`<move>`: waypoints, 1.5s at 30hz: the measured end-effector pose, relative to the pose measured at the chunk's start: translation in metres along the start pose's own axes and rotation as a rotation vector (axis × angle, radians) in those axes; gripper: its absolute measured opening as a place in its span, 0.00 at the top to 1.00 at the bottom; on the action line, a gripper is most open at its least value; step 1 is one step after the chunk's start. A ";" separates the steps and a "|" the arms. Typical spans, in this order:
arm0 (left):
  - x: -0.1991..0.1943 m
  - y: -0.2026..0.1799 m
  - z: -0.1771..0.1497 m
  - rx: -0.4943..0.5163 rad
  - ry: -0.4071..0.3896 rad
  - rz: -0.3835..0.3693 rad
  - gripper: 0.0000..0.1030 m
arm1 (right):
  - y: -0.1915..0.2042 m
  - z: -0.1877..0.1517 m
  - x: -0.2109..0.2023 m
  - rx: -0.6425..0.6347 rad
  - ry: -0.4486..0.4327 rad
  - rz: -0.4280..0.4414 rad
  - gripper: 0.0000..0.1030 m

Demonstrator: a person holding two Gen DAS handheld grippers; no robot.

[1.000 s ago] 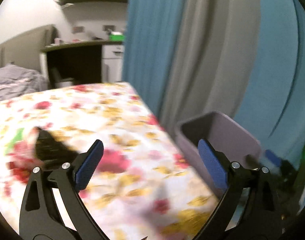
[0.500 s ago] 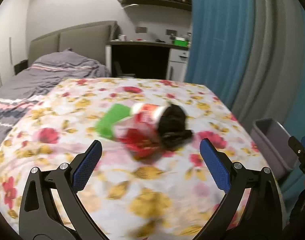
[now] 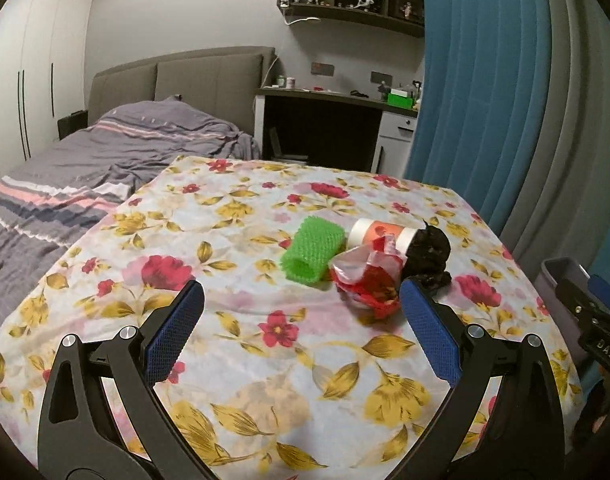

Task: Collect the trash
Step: 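Move both grippers back toward the remaining trash on the bed, then grasp the black plastic bag with the right gripper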

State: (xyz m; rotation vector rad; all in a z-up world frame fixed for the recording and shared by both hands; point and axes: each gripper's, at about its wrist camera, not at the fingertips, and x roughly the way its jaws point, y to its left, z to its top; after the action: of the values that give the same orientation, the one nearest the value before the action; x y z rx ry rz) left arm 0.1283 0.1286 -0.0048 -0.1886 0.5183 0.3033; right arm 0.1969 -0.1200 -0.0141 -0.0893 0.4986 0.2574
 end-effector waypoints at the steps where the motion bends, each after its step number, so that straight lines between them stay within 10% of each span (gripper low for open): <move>1: 0.001 0.000 0.000 0.001 0.001 -0.003 0.06 | 0.002 0.000 0.001 -0.003 0.002 0.002 0.17; 30: 0.041 0.014 0.007 -0.002 0.010 -0.014 0.06 | 0.064 0.027 0.113 0.003 0.148 0.225 0.37; 45: 0.068 0.003 0.003 0.014 0.054 -0.123 0.06 | 0.074 0.008 0.134 -0.063 0.202 0.317 0.91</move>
State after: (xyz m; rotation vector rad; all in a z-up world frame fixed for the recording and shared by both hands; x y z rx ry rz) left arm 0.1844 0.1476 -0.0375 -0.2149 0.5593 0.1755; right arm 0.2947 -0.0173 -0.0736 -0.0981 0.7064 0.5782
